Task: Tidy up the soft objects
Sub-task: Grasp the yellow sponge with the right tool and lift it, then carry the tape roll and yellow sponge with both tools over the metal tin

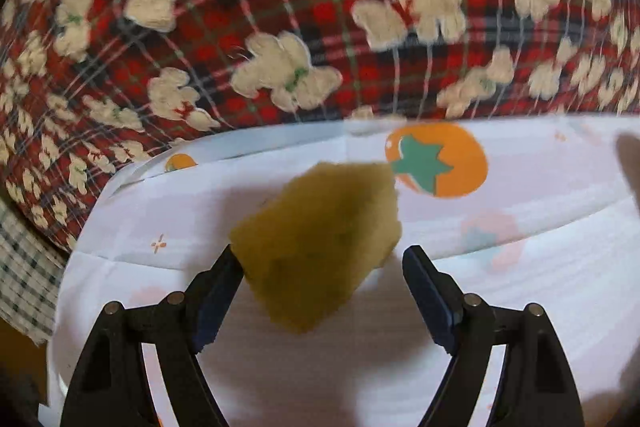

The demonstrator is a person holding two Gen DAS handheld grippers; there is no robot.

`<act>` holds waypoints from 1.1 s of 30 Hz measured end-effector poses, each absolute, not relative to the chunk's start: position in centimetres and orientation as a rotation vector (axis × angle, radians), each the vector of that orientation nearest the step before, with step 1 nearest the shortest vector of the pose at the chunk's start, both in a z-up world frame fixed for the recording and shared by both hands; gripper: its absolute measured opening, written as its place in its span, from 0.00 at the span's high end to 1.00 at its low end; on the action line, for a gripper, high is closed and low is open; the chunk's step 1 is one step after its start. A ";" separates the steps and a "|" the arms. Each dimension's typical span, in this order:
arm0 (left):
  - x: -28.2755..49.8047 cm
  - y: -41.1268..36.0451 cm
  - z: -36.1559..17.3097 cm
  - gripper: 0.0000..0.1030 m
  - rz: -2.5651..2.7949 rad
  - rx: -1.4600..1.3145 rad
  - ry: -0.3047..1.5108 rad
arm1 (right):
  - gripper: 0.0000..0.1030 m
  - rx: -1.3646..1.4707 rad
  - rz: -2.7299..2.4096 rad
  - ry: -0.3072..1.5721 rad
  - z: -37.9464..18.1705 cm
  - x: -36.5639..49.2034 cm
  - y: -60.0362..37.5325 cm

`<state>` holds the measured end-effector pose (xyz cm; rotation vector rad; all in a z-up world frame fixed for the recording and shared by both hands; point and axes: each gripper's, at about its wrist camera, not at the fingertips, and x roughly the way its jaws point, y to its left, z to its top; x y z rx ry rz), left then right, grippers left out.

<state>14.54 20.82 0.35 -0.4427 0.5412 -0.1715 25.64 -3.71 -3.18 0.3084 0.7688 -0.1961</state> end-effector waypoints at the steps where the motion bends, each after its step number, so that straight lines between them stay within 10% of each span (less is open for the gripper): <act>1: 14.5 20.8 0.5 0.92 -0.161 -0.430 0.539 | 0.39 0.335 -0.178 0.772 -3.5 25.6 -3.9; 5: 15.3 20.7 -0.1 0.87 -0.143 -0.411 0.597 | 0.52 0.310 -0.158 0.742 -2.9 24.3 -3.5; 7: 15.6 20.5 -0.5 0.75 -0.144 -0.412 0.625 | 0.52 0.278 -0.126 0.685 -2.0 22.7 -2.8; 9: 15.6 20.1 -0.6 0.42 -0.138 -0.404 0.633 | 0.52 0.231 -0.081 0.623 -0.8 20.9 -2.0; 12: 15.4 19.5 -0.5 0.27 -0.134 -0.393 0.616 | 0.52 0.203 -0.032 0.541 0.9 17.5 -1.8; 17: 16.7 17.8 -1.3 0.29 -0.074 -0.303 0.660 | 0.52 0.188 0.026 0.462 1.9 12.5 -2.3; 24: 17.2 17.6 -2.7 0.86 -0.085 -0.268 0.709 | 0.52 0.123 0.095 0.455 0.4 8.5 -1.4; 33: 16.0 19.1 -2.5 0.88 -0.132 -0.370 0.645 | 0.52 0.101 0.122 0.390 0.7 5.6 -1.4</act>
